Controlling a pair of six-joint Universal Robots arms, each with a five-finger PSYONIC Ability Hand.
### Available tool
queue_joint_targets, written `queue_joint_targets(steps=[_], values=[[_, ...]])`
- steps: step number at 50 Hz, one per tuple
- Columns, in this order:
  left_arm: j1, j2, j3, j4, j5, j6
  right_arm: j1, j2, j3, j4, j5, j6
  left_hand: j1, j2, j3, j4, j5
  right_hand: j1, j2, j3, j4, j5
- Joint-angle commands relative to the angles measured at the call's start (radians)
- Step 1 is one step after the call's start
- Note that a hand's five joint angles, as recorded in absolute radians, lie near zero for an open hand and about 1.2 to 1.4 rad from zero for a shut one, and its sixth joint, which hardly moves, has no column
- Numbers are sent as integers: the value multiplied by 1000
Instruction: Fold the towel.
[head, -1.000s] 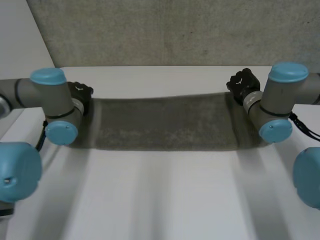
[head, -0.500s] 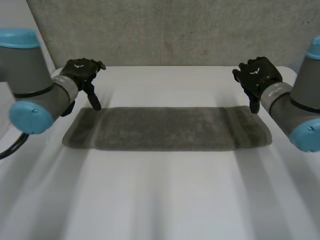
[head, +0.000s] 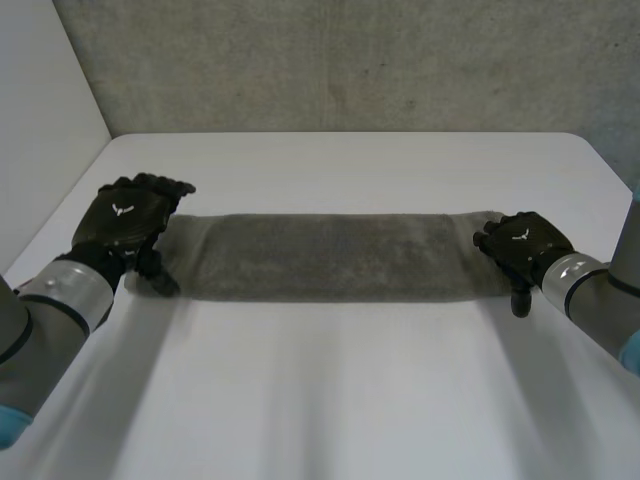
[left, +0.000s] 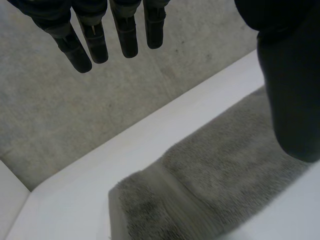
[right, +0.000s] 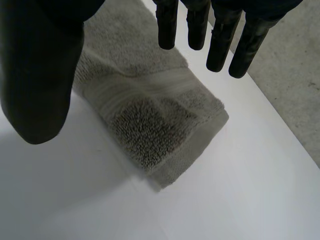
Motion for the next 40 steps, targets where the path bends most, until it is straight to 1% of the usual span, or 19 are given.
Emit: queue_joint_targets(steps=[1, 6, 7, 8, 9, 10, 11, 12, 20, 22, 23, 25, 26, 28, 30, 33, 36, 40], values=[[22, -5, -54, 68, 16, 0, -35, 109, -19, -110, -8, -1, -65, -53, -40, -54, -196, 135, 143, 140, 135, 142], [22, -8, -60, 74, 16, 0, -41, 168, -59, -114, -4, -1, -65, -53, -40, -54, -196, 177, 184, 182, 176, 184], [20, -8, -62, 74, 16, -2, -43, 185, -71, -113, -2, -1, -65, -53, -40, -54, -196, 296, 304, 301, 295, 303], [20, -8, -62, 74, 16, -2, -43, 185, -71, -113, -2, -1, -65, -53, -40, -54, -196, 297, 305, 302, 297, 304], [20, -8, -62, 74, 16, -2, -44, 197, -80, -114, -2, -1, -65, -53, -40, -54, -196, 558, 566, 564, 558, 566], [20, -8, -62, 74, 16, -2, -49, 203, -86, -119, -1, 0, -65, -53, -40, -54, -196, 933, 941, 938, 933, 940], [20, -8, -62, 74, 16, -2, -49, 203, -86, -119, -1, 0, -65, -53, -40, -54, -196, 937, 945, 942, 937, 944], [19, -8, -63, 74, 16, -2, -62, 205, -89, -123, 4, 0, -65, -53, -40, -54, -196, 1136, 1144, 1142, 1136, 1144], [20, -5, -62, 74, 16, -2, -127, 189, -112, -117, 25, -9, -68, -56, -43, -57, -199, 1138, 1146, 1144, 1138, 1146], [20, -2, -62, 74, 16, -2, -167, 176, -128, -108, 50, -18, -68, -56, -43, -57, -199, 1138, 1146, 1144, 1138, 1146], [20, -2, -62, 74, 16, -2, -167, 176, -128, -108, 50, -18, -68, -56, -43, -57, -199, 1138, 1146, 1144, 1138, 1146], [19, 1, -63, 72, 16, -2, -231, 151, -157, -79, 88, -45, -68, -56, -43, -57, -199, 1138, 1146, 1144, 1138, 1146], [19, 1, -63, 72, 16, -2, -231, 151, -157, -79, 88, -46, -68, -56, -43, -57, -199, 1138, 1146, 1144, 1138, 1146], [19, 4, -69, 72, 16, 0, -300, 139, -193, -36, 99, -96, -68, -56, -43, -57, -199, 1138, 1146, 1144, 1138, 1146], [19, 6, -72, 74, 16, 0, -323, 139, -212, -13, 99, -121, -68, -56, -43, -57, -199, 1138, 1146, 1144, 1138, 1146], [19, 16, -74, 74, 16, 0, -339, 137, -250, 30, 98, -153, -68, -56, -43, -57, -199, 1138, 1146, 1144, 1138, 1146], [19, 24, -74, 74, 16, -2, -337, 136, -282, 67, 95, -145, -71, -59, -46, -60, -202, 1138, 1146, 1144, 1138, 1146], [17, 26, -75, 74, 16, -2, -333, 133, -305, 73, 94, -135, -71, -59, -46, -60, -202, 1138, 1146, 1144, 1138, 1146]])
